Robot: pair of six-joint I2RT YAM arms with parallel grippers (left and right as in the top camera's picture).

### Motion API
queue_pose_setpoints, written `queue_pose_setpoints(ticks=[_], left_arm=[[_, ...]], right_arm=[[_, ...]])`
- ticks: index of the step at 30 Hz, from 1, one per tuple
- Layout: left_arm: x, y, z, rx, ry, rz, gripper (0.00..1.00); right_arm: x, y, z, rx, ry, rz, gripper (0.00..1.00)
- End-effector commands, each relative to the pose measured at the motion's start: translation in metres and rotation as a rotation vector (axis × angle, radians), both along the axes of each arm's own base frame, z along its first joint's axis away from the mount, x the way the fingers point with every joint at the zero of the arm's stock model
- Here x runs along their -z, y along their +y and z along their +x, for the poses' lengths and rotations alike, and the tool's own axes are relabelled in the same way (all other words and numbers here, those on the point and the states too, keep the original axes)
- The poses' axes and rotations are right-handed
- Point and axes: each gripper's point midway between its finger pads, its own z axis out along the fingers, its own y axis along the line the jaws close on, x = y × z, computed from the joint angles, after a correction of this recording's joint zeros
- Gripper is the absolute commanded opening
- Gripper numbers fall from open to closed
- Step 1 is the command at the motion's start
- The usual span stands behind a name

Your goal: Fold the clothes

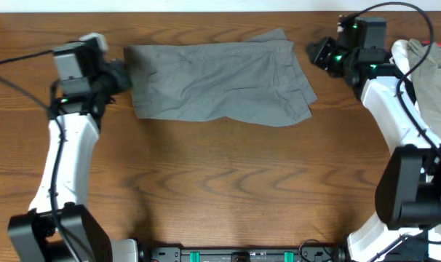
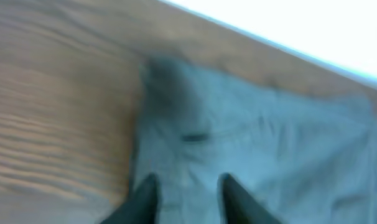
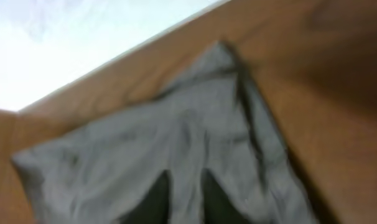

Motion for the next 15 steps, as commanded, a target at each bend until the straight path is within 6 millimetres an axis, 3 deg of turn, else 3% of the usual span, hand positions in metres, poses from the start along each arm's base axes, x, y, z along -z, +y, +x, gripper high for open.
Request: queue_pose_setpoints(ticks=[1,6,10,15], left_arm=[[0.03,-0.028,0.0,0.15,0.062,0.051,0.19],[0.075,-0.043,0.0,0.192,0.17,0.039,0.09],[0.099,-0.046,-0.007,0.2,0.246,0.028,0.11],[0.103,-0.046,-0.009,0.2,0.262,0.026,0.42]], right_arm=[[0.034,0.028,-0.016,-0.099,0.076,-0.104,0.05],[0.096,0.042,-0.021,-0.087,0.186,-0.218,0.02],[0.148,0.016,-0.021,0.061,0.294,-0.32,0.01],[0.185,-0.026,-0.029,0.174,0.387,-0.425,0.01]])
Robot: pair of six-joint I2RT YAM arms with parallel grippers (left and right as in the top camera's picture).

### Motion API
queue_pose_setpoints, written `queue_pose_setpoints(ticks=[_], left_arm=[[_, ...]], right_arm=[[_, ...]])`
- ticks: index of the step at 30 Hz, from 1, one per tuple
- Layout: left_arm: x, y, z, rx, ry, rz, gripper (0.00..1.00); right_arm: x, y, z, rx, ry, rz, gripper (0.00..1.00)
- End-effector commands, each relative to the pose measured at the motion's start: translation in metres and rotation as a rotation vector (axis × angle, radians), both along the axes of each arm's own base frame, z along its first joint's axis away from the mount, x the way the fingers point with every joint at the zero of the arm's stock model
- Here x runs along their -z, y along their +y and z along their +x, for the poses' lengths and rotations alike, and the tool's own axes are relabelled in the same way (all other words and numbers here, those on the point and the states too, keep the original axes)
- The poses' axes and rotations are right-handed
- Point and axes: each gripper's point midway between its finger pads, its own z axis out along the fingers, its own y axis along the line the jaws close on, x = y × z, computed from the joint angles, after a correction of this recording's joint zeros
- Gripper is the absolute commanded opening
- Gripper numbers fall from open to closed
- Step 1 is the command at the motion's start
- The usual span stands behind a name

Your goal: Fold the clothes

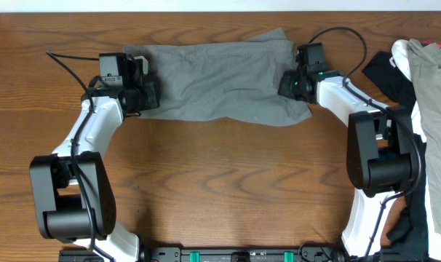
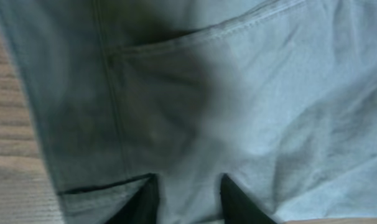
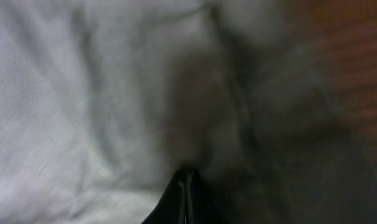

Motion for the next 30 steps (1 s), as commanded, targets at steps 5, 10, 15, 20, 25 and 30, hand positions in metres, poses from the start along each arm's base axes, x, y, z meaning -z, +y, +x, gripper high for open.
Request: queue_pose_setpoints(ticks=[5,10,15,20,25,30], left_arm=[[-0.002,-0.003,0.001,0.019,-0.008,-0.001,0.52],[0.002,-0.003,0.0,0.021,0.005,-0.002,0.53],[0.017,-0.017,-0.006,0.054,0.039,-0.002,0.57],[0.045,-0.026,-0.003,0.091,0.069,0.006,0.59],[0.078,-0.026,-0.001,0.089,0.109,0.004,0.2],[0.092,-0.023,-0.012,0.083,0.171,0.014,0.06]], right_arm=[[0.049,-0.086,-0.037,0.232,0.195,-0.243,0.01],[0.054,-0.094,-0.06,0.23,0.29,-0.262,0.01],[0.056,-0.09,-0.074,0.195,0.348,-0.276,0.01],[0.056,-0.087,-0.078,0.172,0.364,-0.266,0.01],[0.057,-0.085,-0.085,0.129,0.396,-0.27,0.01],[0.058,-0.087,-0.102,0.079,0.462,-0.291,0.01]])
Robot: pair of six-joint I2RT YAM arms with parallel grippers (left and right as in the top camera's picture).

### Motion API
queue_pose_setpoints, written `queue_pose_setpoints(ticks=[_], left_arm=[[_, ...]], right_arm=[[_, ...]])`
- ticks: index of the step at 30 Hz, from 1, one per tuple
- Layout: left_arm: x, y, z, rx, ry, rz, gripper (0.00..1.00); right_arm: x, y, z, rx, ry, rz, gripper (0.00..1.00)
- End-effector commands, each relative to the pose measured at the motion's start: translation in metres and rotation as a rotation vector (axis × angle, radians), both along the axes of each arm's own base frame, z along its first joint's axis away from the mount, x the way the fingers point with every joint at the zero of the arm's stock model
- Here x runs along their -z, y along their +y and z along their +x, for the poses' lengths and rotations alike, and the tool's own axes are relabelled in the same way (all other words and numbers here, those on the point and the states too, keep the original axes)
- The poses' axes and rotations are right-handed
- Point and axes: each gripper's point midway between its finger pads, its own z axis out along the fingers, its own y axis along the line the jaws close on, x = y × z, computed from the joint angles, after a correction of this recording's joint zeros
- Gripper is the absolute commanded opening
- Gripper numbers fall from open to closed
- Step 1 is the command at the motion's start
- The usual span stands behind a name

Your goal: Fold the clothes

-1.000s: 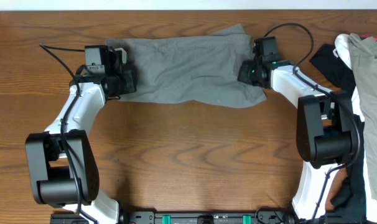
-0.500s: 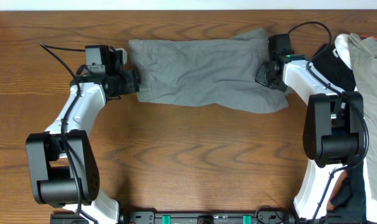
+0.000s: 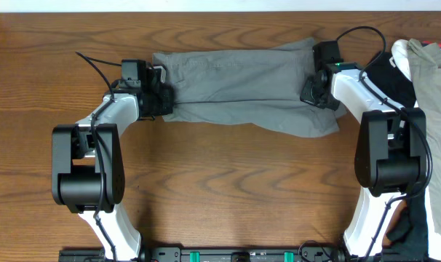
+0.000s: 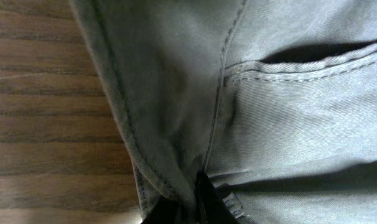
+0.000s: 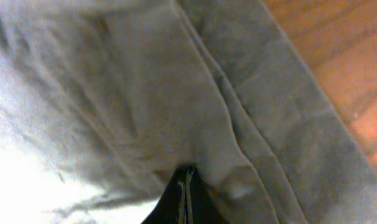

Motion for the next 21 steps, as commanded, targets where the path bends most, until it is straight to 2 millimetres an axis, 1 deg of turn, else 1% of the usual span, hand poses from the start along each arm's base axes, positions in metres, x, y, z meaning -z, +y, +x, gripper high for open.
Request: queue_pose_setpoints(ticks=[1,3,5,7,11,13,15,16,17,18,19,21], left_arm=[[0.025,0.01,-0.02,-0.018,0.101,0.053,0.06],[0.03,0.021,-0.029,-0.04,0.145,0.114,0.06],[0.035,0.034,-0.044,-0.06,0.207,0.179,0.06],[0.038,0.041,-0.057,-0.068,0.264,0.216,0.06],[0.038,0.046,-0.075,-0.072,0.338,0.222,0.06],[0.034,0.046,-0.08,-0.072,0.352,0.222,0.06],[0.026,0.046,-0.082,-0.073,0.349,0.222,0.06],[0.02,0.046,-0.082,-0.073,0.341,0.222,0.09],[0.013,0.047,-0.081,-0.075,0.326,0.222,0.13],[0.003,0.047,-0.079,-0.078,0.303,0.221,0.24],[-0.007,0.047,-0.076,-0.082,0.274,0.219,0.29],[-0.036,0.047,-0.069,-0.09,0.196,0.216,0.4]], right_arm=[[0.052,-0.011,-0.057,-0.039,0.239,-0.042,0.01],[0.052,-0.011,-0.064,-0.044,0.266,-0.044,0.01],[0.051,-0.012,-0.07,-0.056,0.291,-0.047,0.01],[0.051,-0.012,-0.075,-0.067,0.315,-0.049,0.01],[0.049,-0.013,-0.087,-0.073,0.367,-0.053,0.01],[0.046,-0.012,-0.092,-0.085,0.386,-0.054,0.01],[0.041,-0.01,-0.093,-0.107,0.385,-0.056,0.01],[0.036,-0.007,-0.091,-0.128,0.371,-0.052,0.01],[0.031,-0.002,-0.086,-0.156,0.348,-0.041,0.01],[0.025,0.005,-0.079,-0.199,0.312,-0.021,0.01],[0.016,0.014,-0.071,-0.253,0.265,0.009,0.01],[-0.009,0.039,-0.053,-0.381,0.145,0.101,0.01]])
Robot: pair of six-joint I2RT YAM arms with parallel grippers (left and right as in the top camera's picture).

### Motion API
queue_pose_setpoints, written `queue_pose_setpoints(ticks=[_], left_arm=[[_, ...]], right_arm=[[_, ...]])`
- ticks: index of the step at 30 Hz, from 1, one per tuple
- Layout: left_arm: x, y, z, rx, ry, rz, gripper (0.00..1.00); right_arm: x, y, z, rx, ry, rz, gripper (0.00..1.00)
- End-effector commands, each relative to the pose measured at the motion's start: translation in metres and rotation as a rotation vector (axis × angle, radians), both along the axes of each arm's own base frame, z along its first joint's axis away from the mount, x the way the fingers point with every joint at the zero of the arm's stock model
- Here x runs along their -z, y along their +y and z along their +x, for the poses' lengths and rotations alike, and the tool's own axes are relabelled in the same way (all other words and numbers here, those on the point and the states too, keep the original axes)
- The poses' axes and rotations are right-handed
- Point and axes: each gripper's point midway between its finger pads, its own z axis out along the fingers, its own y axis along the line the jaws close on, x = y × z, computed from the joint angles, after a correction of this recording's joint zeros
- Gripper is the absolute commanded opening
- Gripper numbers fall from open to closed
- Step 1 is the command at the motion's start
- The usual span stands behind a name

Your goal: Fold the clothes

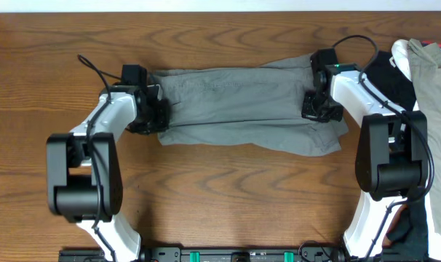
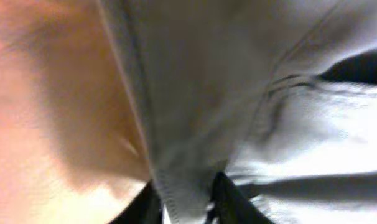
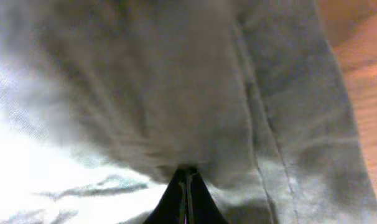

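Grey shorts [image 1: 239,105] lie stretched flat across the far half of the wooden table [image 1: 220,196], between my two arms. At the left end my left gripper [image 1: 155,116] is open; in the left wrist view the shorts' hem [image 2: 176,186] lies between the spread fingers [image 2: 229,199]. A pocket seam [image 2: 300,81] shows beyond them. My right gripper [image 1: 314,109] is at the shorts' right end, shut on the cloth, with fabric [image 3: 176,93] bunched over its joined tips [image 3: 187,186]. The leg ends [image 1: 326,142] spread out past it.
A pile of clothes [image 1: 428,65] lies at the table's right edge, with a black garment [image 1: 384,69] beside it. Both arms reach in from the near edge. A cable [image 1: 97,69] loops near the left wrist.
My left gripper has opened; it was pinched on the shorts' left edge. Both grippers and the shorts now sit slightly nearer the front edge. The right gripper stays shut on the cloth.
Both grippers hovered open just off the ends of the shorts. Then they were down on the two ends, the right one shut. Later both pinched the cloth and the shorts lay pulled longer and further right. Now the left has let go.
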Motion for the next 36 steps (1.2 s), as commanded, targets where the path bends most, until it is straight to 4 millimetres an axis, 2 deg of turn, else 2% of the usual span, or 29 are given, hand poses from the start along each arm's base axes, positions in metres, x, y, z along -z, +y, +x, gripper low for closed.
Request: queue_pose_setpoints(ticks=[1,2,3,5,8,11,13,15,19,21,24,27,31,36], left_arm=[[-0.047,0.022,0.008,-0.035,-0.127,0.089,0.47],[-0.063,0.022,0.01,-0.036,-0.174,0.089,0.57],[-0.08,0.022,0.013,-0.038,-0.226,0.088,0.61],[-0.106,0.021,0.018,-0.04,-0.314,0.082,0.63],[-0.13,0.019,0.029,-0.038,-0.417,0.076,0.57],[-0.128,0.014,0.042,-0.02,-0.453,0.053,0.44],[-0.115,0.006,0.053,0.032,-0.46,0.018,0.34],[-0.099,0.0,0.065,0.046,-0.463,-0.012,0.3],[-0.065,-0.007,0.093,0.064,-0.488,-0.054,0.27],[-0.051,-0.007,0.103,0.064,-0.5,-0.053,0.27],[-0.029,-0.006,0.113,0.061,-0.501,-0.049,0.27],[-0.004,-0.003,0.113,0.054,-0.465,-0.037,0.27],[0.019,0.003,0.105,0.039,-0.403,-0.004,0.27],[0.023,0.008,0.103,0.03,-0.387,0.02,0.27]], right_arm=[[-0.02,0.04,0.002,-0.228,-0.068,0.171,0.02],[-0.039,0.049,0.01,-0.249,-0.13,0.215,0.04],[-0.054,0.054,0.015,-0.258,-0.182,0.242,0.08],[-0.083,0.059,0.026,-0.245,-0.282,0.272,0.15],[-0.118,0.063,0.043,-0.192,-0.414,0.299,0.15],[-0.131,0.08,0.053,-0.227,-0.478,0.382,0.15],[-0.129,0.093,0.058,-0.253,-0.489,0.426,0.15],[-0.12,0.104,0.061,-0.268,-0.482,0.447,0.15],[-0.081,0.12,0.067,-0.232,-0.425,0.467,0.12],[-0.06,0.116,0.07,-0.186,-0.394,0.446,0.09],[-0.025,0.089,0.075,-0.044,-0.35,0.336,0.06],[-0.003,0.057,0.076,0.042,-0.326,0.226,0.05],[0.011,0.013,0.069,0.168,-0.283,0.128,0.05],[0.015,-0.019,0.056,0.24,-0.225,0.113,0.05]])
